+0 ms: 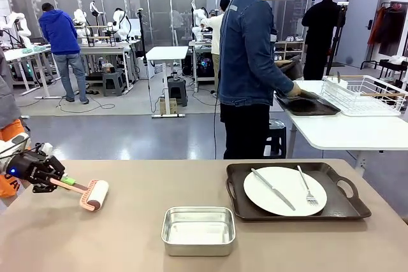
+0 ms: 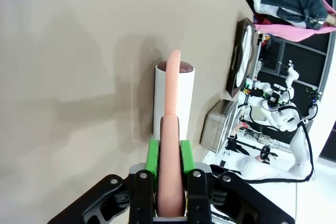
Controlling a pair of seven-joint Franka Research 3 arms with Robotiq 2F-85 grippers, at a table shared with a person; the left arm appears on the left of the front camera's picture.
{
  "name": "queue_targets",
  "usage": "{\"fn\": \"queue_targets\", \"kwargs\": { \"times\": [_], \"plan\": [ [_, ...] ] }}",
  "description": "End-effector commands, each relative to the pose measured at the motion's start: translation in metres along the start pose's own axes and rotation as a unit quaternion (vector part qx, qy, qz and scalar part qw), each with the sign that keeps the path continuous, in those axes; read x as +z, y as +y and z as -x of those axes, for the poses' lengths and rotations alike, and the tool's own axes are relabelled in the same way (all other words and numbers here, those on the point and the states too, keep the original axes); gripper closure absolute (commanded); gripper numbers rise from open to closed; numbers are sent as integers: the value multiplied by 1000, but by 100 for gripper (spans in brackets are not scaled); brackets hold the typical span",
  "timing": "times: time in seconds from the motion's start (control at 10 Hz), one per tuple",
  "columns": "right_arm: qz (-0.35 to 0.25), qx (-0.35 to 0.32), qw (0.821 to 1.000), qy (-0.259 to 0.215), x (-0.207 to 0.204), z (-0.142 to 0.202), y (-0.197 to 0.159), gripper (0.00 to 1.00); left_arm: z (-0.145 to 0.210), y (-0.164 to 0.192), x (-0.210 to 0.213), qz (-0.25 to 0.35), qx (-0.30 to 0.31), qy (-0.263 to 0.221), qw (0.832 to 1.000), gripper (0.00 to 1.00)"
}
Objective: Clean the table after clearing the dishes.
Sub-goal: When the left (or right) Handle tray is removed, use the left hand (or right hand) to clean the left (or right) side of the table with the Lint Roller.
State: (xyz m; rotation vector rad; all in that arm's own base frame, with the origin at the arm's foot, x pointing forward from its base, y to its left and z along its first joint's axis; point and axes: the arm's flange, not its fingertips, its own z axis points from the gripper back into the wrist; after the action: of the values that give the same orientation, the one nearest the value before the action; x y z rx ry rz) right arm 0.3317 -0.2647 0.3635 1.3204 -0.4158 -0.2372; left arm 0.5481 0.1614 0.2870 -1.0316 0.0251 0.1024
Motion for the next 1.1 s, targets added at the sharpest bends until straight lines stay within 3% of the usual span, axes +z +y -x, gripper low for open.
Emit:
{"fn": "queue_targets", "kwargs": {
  "times": [0.0,0.3,0.6,1.0],
  "plan": [
    [-1,0,1000,-1,0,1,3,0,5,5,14,-86,25,30,996,79],
    [-1,0,1000,-1,0,1,3,0,29,5,57,-184,54,-6,981,79],
    [-1,0,1000,-1,0,1,3,0,70,-20,94,-254,70,-49,963,79],
    [-1,0,1000,-1,0,1,3,0,126,-127,128,-315,22,-100,944,79]
  ]
}}
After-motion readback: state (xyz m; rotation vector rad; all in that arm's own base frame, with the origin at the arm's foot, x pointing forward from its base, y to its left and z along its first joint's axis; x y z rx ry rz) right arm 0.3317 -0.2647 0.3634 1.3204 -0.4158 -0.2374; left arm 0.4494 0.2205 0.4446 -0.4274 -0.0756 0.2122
